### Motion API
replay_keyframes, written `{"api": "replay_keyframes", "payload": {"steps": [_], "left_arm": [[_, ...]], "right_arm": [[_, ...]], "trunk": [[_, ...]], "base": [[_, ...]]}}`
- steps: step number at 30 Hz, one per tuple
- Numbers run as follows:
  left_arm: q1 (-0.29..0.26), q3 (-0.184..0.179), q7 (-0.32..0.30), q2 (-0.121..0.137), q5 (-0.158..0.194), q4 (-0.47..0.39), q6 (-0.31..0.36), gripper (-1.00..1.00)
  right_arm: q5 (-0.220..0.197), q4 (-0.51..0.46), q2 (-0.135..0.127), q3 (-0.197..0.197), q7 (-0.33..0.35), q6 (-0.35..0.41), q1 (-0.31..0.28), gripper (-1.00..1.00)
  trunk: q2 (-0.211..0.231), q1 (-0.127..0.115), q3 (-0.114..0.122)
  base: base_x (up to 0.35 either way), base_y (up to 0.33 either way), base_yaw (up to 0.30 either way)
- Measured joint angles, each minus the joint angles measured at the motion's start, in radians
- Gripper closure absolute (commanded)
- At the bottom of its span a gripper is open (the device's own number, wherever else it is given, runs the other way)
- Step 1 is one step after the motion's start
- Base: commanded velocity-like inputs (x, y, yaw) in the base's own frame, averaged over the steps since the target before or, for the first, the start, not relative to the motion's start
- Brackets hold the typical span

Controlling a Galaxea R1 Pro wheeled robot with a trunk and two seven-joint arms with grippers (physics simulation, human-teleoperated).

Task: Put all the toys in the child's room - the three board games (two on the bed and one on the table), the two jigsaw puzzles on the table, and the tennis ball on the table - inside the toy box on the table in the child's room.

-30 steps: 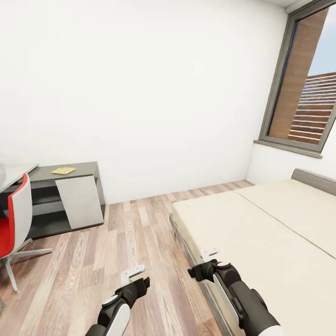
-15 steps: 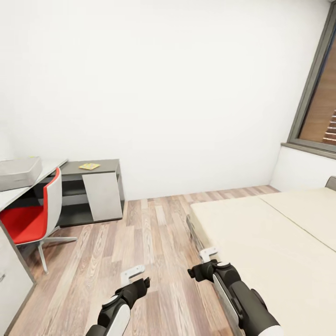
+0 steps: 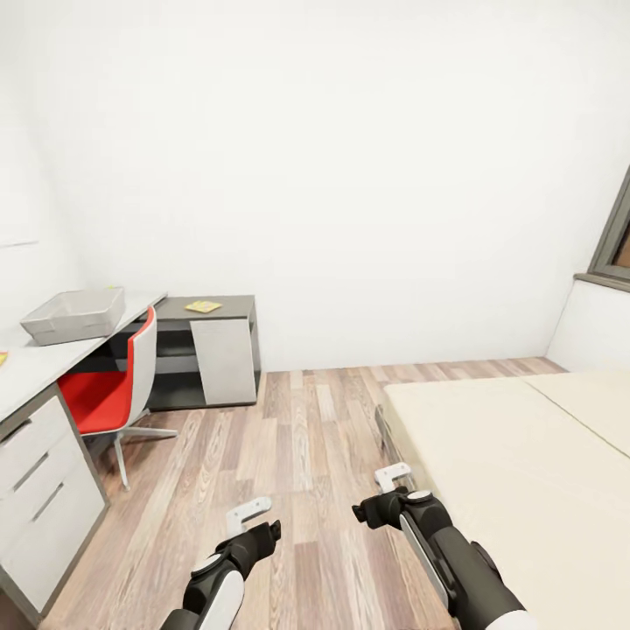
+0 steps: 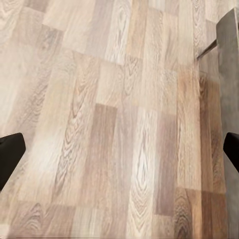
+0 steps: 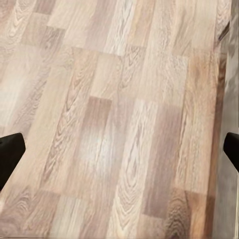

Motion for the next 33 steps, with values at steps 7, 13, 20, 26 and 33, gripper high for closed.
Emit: {"api": "replay_keyframes", "payload": {"steps": [7, 13, 20, 26, 33], "left_arm": [[-0.001, 0.002, -0.001, 0.0, 0.001, 0.0, 0.001, -1.0], [-0.001, 0.002, -0.001, 0.0, 0.002, 0.0, 0.001, -1.0], [-0.001, 0.002, -0.001, 0.0, 0.002, 0.0, 0.001, -1.0], [-0.001, 0.002, -0.001, 0.0, 0.002, 0.0, 0.001, -1.0], [-0.002, 0.002, -0.001, 0.0, 0.001, 0.0, 0.0, -1.0]], "right_arm": [[0.0, 0.0, -0.002, 0.001, 0.001, 0.001, 0.0, -1.0], [0.0, -0.011, -0.002, 0.001, 0.002, 0.001, 0.001, -1.0], [-0.001, -0.03, -0.003, 0.002, 0.002, 0.002, 0.007, -1.0], [-0.001, -0.037, -0.003, 0.003, 0.002, 0.003, 0.01, -1.0], [-0.001, -0.04, -0.004, 0.002, 0.003, 0.004, 0.012, -1.0]], "trunk": [[0.0, 0.0, 0.0], [0.0, 0.0, 0.0], [0.0, 0.0, 0.0], [0.0, 0.0, 0.0], [0.0, 0.0, -0.001]], "base": [[-0.196, -0.053, 0.05], [-0.095, -0.024, 0.027], [-0.032, -0.008, 0.143], [-0.012, -0.003, 0.208], [-0.003, -0.001, 0.088]]}}
